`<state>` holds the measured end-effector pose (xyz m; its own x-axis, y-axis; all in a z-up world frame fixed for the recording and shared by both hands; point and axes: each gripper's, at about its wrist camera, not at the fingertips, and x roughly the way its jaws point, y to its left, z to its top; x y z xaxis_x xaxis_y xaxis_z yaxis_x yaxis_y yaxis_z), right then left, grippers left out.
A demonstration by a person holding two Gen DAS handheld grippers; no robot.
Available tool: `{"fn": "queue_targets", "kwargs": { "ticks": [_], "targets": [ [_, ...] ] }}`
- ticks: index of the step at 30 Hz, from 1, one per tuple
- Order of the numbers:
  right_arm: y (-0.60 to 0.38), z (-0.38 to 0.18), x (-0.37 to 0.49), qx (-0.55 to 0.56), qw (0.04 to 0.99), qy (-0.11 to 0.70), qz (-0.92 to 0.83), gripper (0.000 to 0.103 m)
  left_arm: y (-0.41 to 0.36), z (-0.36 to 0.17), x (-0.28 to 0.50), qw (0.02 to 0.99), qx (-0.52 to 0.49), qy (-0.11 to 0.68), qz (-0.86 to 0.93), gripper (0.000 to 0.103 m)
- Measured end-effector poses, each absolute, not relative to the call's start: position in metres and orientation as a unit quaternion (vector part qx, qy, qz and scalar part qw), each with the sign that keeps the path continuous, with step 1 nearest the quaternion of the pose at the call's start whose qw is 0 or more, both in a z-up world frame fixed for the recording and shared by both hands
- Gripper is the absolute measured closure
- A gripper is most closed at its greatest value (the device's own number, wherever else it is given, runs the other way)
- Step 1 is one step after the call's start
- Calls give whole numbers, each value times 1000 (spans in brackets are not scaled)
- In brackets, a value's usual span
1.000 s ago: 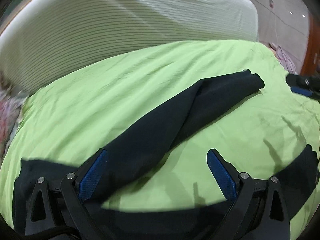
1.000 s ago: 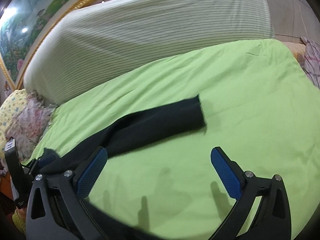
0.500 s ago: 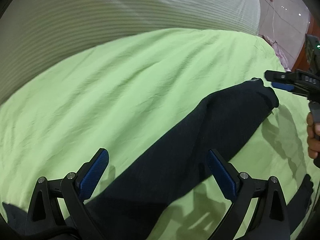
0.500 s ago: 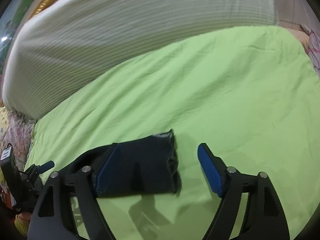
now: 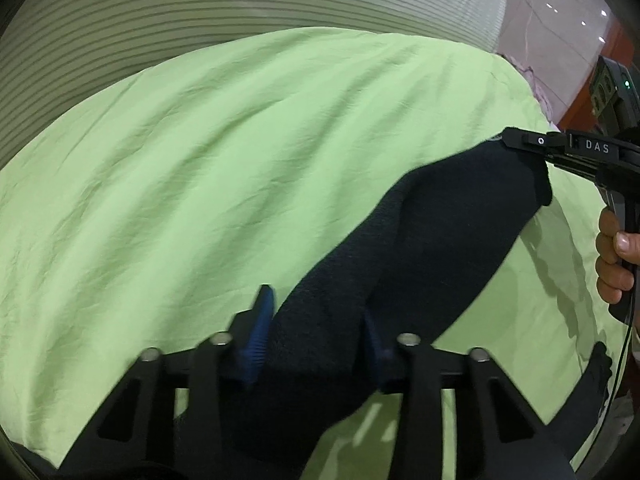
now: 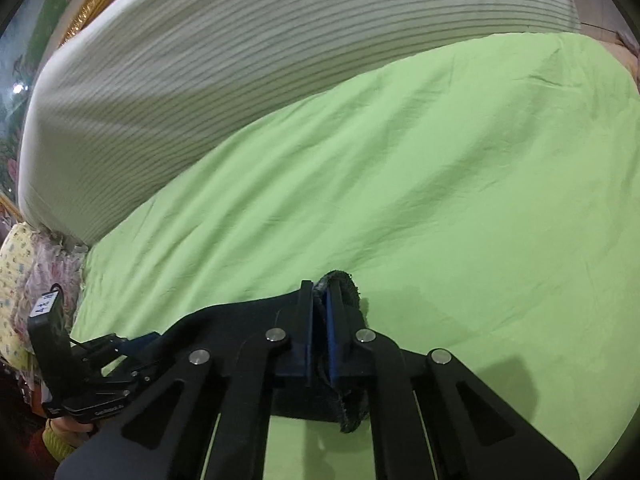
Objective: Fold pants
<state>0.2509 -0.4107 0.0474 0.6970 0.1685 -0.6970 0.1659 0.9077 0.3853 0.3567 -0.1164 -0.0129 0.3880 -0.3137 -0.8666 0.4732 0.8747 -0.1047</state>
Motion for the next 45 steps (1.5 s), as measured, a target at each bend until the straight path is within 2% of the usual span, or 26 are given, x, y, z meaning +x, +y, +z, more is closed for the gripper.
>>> {"fn": "queue_targets", "kwargs": {
  "ticks": [3,7,16,29,39,45],
  "targets": [
    [-405,55,245,210,898,386,7,97,-109,2,341,833,70,491,-245,82],
    [-399,65,228,211,904,372,23,97,-100,10,331,831,35,487,-266,87],
    [-384,76,161,198,909,362,55,97,-93,36,275,831,18,463,-307,89],
    [-362,69,47,175,918,354,41,98,-84,43,166,823,32,442,-357,89],
    [-366,36,-32,205,926,317,14,100,-86,35,96,817,78,411,-398,89],
    [-352,21,-49,199,922,333,2,100,-89,15,79,816,99,425,-379,88]
  ]
}}
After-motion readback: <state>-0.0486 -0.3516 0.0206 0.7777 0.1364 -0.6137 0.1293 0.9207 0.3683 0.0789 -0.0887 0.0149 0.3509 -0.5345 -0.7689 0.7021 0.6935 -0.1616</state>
